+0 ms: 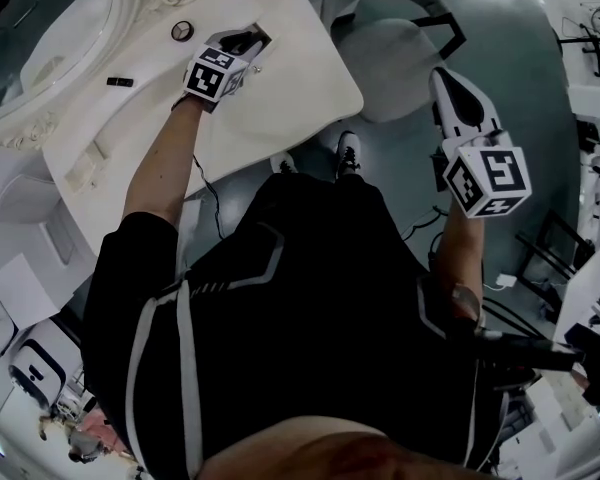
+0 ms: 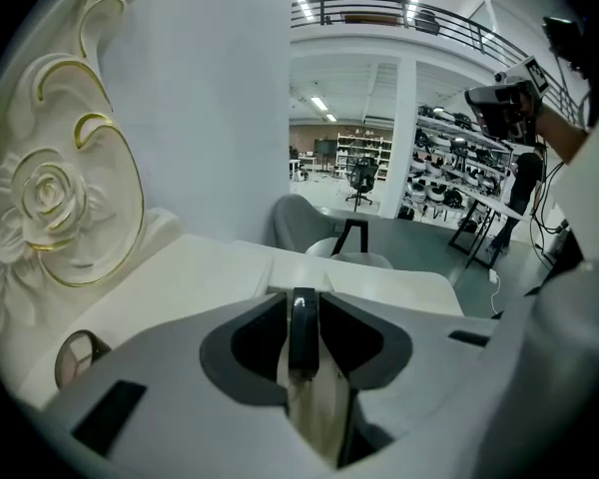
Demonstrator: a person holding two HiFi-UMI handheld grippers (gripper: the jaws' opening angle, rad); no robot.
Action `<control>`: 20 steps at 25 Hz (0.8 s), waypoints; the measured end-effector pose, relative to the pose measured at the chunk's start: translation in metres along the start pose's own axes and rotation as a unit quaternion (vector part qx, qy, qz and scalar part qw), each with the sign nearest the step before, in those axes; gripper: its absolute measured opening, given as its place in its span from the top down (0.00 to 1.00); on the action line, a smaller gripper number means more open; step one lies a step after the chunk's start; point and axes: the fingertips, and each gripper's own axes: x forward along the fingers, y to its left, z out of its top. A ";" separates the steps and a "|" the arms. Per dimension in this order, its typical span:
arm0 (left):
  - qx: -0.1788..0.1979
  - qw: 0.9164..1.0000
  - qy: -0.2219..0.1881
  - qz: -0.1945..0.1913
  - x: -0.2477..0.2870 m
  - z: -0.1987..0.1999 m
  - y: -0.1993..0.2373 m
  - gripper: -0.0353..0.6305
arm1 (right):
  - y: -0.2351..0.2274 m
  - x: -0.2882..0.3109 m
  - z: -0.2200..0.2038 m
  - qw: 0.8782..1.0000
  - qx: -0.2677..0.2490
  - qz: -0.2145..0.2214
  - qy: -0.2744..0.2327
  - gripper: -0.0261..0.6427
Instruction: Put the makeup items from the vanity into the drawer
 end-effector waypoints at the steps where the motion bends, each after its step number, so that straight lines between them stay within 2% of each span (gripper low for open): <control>1: -0.003 1.000 -0.005 0.001 -0.002 0.002 0.000 0.81 | -0.001 0.000 0.001 1.000 0.000 0.001 -0.002 0.95; 5: -0.017 0.999 -0.037 0.014 -0.015 0.020 0.006 0.81 | -0.002 0.001 0.009 1.000 -0.004 0.006 -0.012 0.95; 10: 0.013 0.997 -0.071 0.042 -0.048 0.045 0.005 0.81 | 0.000 0.006 0.021 0.999 -0.010 0.024 -0.026 0.95; 20: -0.025 0.986 -0.151 0.065 -0.111 0.093 -0.014 0.81 | -0.002 0.020 0.052 0.995 -0.031 0.076 -0.065 0.95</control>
